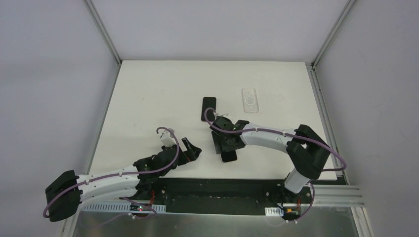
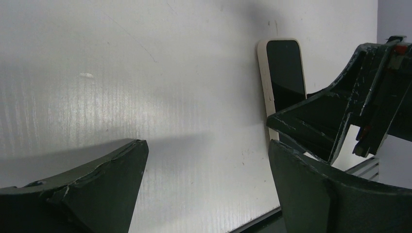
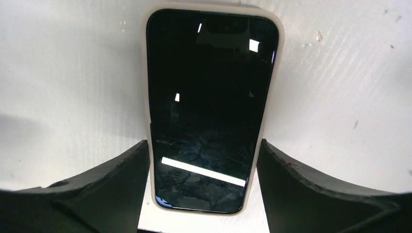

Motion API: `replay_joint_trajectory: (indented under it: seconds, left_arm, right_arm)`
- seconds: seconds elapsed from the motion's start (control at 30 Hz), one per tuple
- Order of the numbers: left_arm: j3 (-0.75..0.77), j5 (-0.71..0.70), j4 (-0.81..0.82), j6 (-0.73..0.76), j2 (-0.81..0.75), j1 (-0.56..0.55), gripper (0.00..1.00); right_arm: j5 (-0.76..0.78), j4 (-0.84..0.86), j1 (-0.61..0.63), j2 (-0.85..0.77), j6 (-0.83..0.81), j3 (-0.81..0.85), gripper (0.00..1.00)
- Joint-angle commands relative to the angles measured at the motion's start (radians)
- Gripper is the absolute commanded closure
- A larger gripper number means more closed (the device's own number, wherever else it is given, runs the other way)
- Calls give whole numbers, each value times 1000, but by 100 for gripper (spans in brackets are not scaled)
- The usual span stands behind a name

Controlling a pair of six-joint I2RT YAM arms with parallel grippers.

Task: Take the phone out of the phone case
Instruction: Pick up the phone at the center of the board.

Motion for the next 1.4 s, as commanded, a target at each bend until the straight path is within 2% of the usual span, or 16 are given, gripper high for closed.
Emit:
replay_joint_trajectory:
  seconds: [0.0, 0.23, 0.37, 0.47, 0.53, 0.73, 0.97, 1.13, 1.37]
  left_arm:
    - [-2, -38, -16, -18, -60, -1, 1]
    - [1, -92, -14, -30, -143, 0, 1]
    - [56, -53, 3, 80, -166, 0, 1]
    - [117, 67, 80, 194, -147, 2, 1]
    - [157, 195, 143, 251, -114, 2, 1]
    - [313, 450, 175, 321, 43, 2, 1]
    - [396, 521, 204, 288, 213, -2, 5]
    - [434, 563, 249, 277, 294, -3, 19]
    - [458, 541, 265, 249, 358, -5, 31]
  right_arm:
    - [49, -62, 18, -153, 1, -5, 100]
    - [76, -72, 59, -342, -41, -81, 100]
    - [97, -8, 119, -512, -79, -186, 100]
    - [129, 72, 182, -653, -105, -285, 100]
    - [137, 122, 220, -749, -114, -343, 100]
    - [189, 225, 315, -966, -114, -453, 100]
    - [288, 231, 397, -997, -125, -459, 100]
    - [327, 245, 426, -995, -131, -460, 100]
    - [344, 259, 438, -992, -127, -464, 100]
